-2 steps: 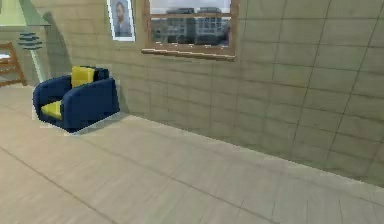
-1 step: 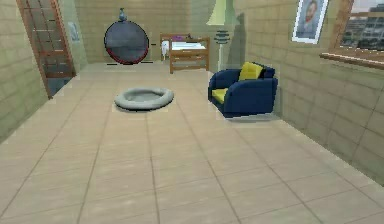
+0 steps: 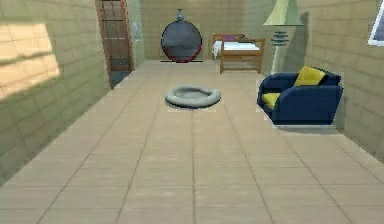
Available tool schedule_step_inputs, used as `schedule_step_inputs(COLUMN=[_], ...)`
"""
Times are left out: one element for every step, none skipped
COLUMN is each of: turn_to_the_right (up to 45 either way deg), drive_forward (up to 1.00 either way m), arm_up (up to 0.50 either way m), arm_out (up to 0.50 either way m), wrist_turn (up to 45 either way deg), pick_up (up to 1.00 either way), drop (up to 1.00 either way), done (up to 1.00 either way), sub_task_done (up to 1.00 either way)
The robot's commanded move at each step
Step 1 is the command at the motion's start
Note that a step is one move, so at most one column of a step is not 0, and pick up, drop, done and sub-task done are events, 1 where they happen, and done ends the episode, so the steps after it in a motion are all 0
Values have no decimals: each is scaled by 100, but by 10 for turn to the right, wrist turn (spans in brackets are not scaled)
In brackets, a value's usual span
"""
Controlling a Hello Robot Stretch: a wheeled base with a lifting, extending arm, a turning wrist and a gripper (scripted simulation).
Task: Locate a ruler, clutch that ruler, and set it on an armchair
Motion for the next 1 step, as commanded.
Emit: schedule_step_inputs(turn_to_the_right=[0], drive_forward=[25], arm_up=[0], arm_out=[0], wrist_turn=[0], pick_up=[0], drop=[0], done=[0], sub_task_done=[0])
